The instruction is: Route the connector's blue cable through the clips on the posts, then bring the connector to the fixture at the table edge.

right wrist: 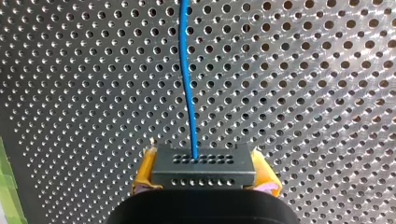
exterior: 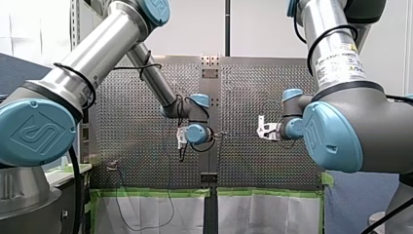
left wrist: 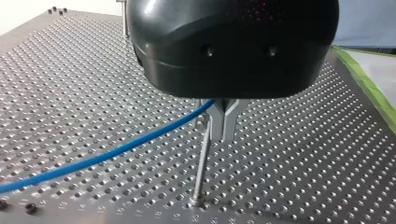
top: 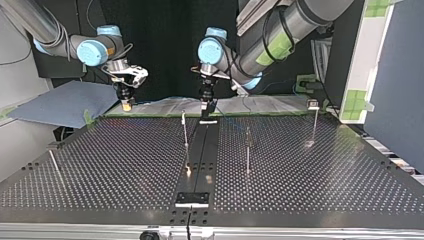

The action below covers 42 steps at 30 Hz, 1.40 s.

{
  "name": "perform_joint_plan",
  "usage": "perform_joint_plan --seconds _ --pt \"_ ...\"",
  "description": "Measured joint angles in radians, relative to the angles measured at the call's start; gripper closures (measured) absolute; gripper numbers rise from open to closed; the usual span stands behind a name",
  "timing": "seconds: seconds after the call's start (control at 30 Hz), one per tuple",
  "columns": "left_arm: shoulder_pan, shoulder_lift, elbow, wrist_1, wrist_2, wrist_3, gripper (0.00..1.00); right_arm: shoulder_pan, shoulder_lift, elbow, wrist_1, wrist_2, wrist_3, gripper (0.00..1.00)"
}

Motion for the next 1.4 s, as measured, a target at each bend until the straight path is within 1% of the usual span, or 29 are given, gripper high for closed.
perform_joint_plan --seconds 0.17,0.3,0.4,0.6,0.73,0.97,1.13,1.3,1.4 --pt "0.004 -0.008 0.01 0.004 0.001 -0.01 0.97 0.002 0.001 0.001 -0.004 0.001 -0.001 1.0" --pt "0.005 -0.009 0.016 0.004 0.001 -0.012 0.97 0.004 0.003 0.001 -0.017 0.001 0.0 1.0" --pt "0.006 -0.009 0.019 0.003 0.001 -0.013 0.97 0.005 0.004 0.001 -0.037 -0.002 0.003 1.0" --pt "0.011 -0.009 0.022 0.002 0.001 -0.018 0.97 0.0 0.006 0.001 -0.089 -0.009 0.005 1.0" --pt "0.012 -0.009 0.022 0.003 0.002 -0.019 0.97 0.003 0.021 0.001 -0.125 -0.011 0.005 1.0" --pt "0.017 -0.01 0.022 0.006 0.002 -0.02 0.97 0.003 0.046 0.001 -0.154 -0.012 0.006 1.0" --pt "0.018 -0.015 0.027 0.007 0.005 -0.02 0.97 0.001 0.071 0.0 -0.179 -0.014 0.012 1.0" --pt "0.02 -0.047 0.049 0.007 0.007 -0.021 0.97 0.0 0.077 -0.001 -0.19 -0.017 0.016 1.0" --pt "0.021 -0.056 0.065 0.008 0.007 -0.03 0.97 -0.001 0.077 -0.003 -0.191 -0.018 0.017 1.0"
